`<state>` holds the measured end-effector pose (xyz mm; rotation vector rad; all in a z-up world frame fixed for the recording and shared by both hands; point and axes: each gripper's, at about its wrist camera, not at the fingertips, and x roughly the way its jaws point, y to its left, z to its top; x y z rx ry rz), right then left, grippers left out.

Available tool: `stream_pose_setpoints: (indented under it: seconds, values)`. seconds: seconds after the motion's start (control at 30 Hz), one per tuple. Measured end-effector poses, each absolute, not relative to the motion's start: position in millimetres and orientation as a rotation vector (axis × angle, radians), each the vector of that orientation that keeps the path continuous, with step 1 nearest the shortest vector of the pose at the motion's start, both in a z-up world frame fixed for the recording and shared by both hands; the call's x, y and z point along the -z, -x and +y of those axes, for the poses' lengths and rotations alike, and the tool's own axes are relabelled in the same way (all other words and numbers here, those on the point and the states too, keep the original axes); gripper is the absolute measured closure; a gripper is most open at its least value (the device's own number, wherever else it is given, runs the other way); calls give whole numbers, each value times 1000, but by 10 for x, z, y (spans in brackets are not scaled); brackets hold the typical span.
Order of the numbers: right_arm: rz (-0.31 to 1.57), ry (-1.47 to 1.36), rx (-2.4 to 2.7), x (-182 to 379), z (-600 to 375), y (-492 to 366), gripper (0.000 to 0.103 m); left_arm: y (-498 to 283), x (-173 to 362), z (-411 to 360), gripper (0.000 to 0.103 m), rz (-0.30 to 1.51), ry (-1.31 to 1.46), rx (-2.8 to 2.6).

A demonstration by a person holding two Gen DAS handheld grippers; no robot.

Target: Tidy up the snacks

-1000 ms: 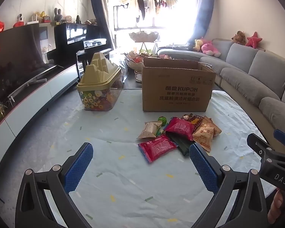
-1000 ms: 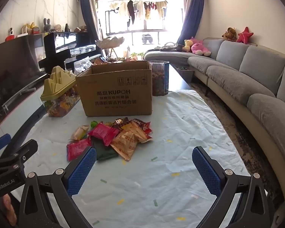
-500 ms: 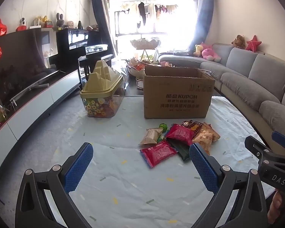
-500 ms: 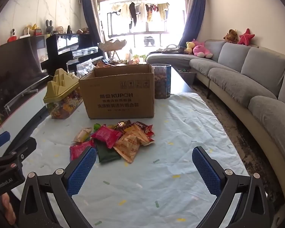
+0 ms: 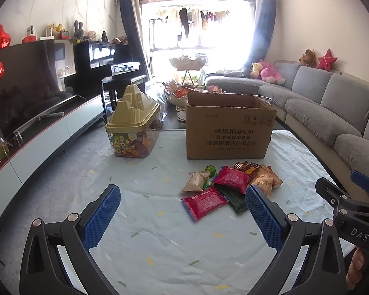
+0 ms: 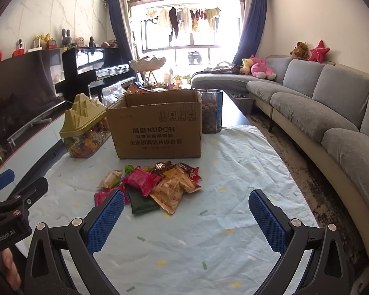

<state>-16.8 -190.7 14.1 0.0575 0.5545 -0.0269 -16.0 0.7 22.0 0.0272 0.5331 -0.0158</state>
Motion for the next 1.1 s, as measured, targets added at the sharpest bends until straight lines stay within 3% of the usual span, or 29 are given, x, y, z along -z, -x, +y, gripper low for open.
stream_pose_setpoints:
  seconds: [1.1]
  values:
    - [538,-53,26,-191,-1877,199,1,217,-307,20,0,498,-25,21]
